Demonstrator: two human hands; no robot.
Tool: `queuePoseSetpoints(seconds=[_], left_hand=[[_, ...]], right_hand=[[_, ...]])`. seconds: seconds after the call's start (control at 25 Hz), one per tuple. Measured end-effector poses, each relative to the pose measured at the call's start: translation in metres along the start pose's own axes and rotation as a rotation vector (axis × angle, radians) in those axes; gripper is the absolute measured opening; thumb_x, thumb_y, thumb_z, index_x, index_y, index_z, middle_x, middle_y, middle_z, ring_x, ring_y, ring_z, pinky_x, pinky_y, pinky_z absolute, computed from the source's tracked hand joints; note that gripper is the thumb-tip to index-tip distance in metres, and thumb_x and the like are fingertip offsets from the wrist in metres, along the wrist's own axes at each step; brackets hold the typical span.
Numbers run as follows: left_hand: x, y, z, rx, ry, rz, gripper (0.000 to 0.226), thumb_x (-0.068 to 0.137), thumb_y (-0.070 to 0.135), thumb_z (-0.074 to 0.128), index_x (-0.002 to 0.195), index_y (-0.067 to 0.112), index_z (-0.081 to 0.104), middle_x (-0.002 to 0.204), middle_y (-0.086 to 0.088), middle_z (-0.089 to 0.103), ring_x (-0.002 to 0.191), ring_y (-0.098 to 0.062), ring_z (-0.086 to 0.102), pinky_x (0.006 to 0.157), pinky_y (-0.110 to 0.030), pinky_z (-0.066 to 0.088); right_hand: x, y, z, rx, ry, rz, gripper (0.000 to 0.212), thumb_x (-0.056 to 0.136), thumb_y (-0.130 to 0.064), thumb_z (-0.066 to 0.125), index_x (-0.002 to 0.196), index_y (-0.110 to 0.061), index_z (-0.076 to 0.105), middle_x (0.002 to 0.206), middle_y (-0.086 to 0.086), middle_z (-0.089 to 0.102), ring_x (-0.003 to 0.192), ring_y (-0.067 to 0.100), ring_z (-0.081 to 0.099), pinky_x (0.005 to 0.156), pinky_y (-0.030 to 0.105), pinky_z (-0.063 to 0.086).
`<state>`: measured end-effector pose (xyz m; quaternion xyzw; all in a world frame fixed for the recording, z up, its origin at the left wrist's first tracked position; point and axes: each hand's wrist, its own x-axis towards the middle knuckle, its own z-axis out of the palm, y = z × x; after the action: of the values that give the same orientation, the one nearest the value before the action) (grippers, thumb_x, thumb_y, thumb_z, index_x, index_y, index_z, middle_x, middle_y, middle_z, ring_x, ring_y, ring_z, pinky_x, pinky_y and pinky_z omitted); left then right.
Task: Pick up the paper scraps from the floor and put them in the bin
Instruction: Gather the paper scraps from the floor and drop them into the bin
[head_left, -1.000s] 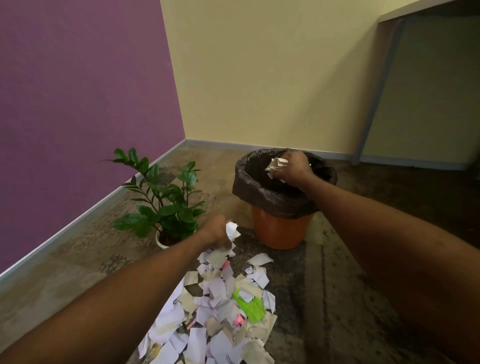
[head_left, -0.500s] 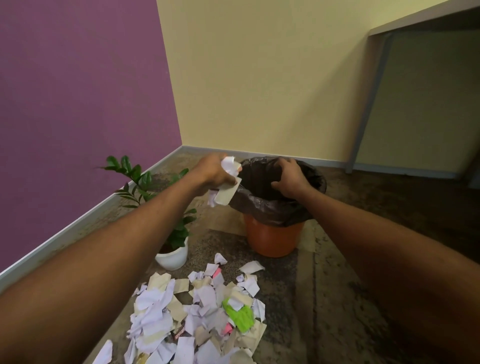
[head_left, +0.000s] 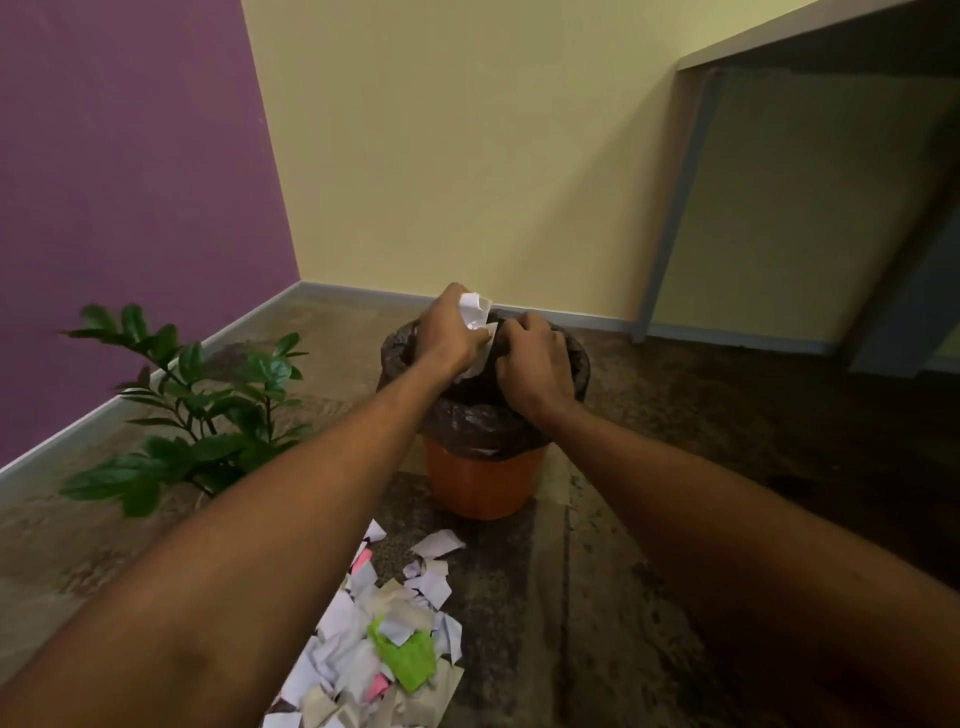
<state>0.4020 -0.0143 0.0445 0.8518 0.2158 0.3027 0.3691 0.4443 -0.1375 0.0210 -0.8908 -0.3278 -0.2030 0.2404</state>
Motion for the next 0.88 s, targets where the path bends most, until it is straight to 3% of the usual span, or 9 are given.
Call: queuePoseSetpoints(seconds=[0.12, 0.36, 0.48, 0.68, 0.88], left_hand=[[0.002, -0.012, 0.016, 0.072, -0.084, -0.049, 0.054, 0.079, 0.027, 0.084, 0.123, 0.009, 0.059, 0.123, -0.013, 0.066, 0.11, -0.032, 0.062, 0.081, -0.032, 0.045], [0.004, -0.014, 0.01, 0.233, -0.226, -0.004, 0.074, 0.074, 0.03, 0.088, 0.135, 0.008, 0.052, 0.136, -0.015, 0.059, 0.126, -0.035, 0.055, 0.1, -0.042, 0.049], [0.001, -0.009, 0.0, 0.249, -0.226, 0.073, 0.064, 0.077, 0.023, 0.085, 0.131, 0.011, 0.054, 0.131, -0.012, 0.062, 0.122, -0.031, 0.059, 0.102, -0.047, 0.051], [-0.023, -0.021, -0.034, 0.368, -0.067, 0.278, 0.027, 0.085, 0.015, 0.073, 0.107, 0.021, 0.057, 0.103, -0.001, 0.065, 0.094, -0.022, 0.064, 0.079, -0.039, 0.058], [-0.059, -0.047, -0.084, 0.558, -0.05, 0.453, 0.017, 0.091, 0.016, 0.057, 0.097, 0.028, 0.046, 0.096, 0.002, 0.057, 0.079, -0.021, 0.059, 0.063, -0.042, 0.055]], right_hand=[[0.0, 0.002, 0.003, -0.032, 0.025, -0.016, 0.01, 0.088, -0.015, 0.059, 0.098, -0.017, 0.062, 0.112, 0.009, 0.06, 0.103, 0.03, 0.055, 0.09, 0.043, 0.048], [-0.004, 0.009, 0.003, -0.141, -0.052, -0.077, 0.023, 0.091, -0.022, 0.061, 0.114, -0.018, 0.063, 0.122, 0.007, 0.059, 0.111, 0.027, 0.054, 0.098, 0.041, 0.047], [-0.008, 0.003, -0.001, -0.151, -0.045, -0.089, 0.026, 0.09, -0.021, 0.062, 0.115, -0.018, 0.061, 0.122, 0.007, 0.059, 0.111, 0.027, 0.055, 0.097, 0.041, 0.047], [-0.014, -0.016, -0.006, -0.187, 0.015, -0.237, 0.03, 0.089, -0.021, 0.058, 0.119, -0.018, 0.059, 0.117, 0.005, 0.059, 0.108, 0.024, 0.056, 0.098, 0.04, 0.048], [-0.035, -0.059, 0.004, -0.152, 0.084, -0.409, 0.029, 0.091, -0.036, 0.047, 0.112, -0.02, 0.057, 0.107, 0.003, 0.058, 0.095, 0.021, 0.055, 0.082, 0.037, 0.05]])
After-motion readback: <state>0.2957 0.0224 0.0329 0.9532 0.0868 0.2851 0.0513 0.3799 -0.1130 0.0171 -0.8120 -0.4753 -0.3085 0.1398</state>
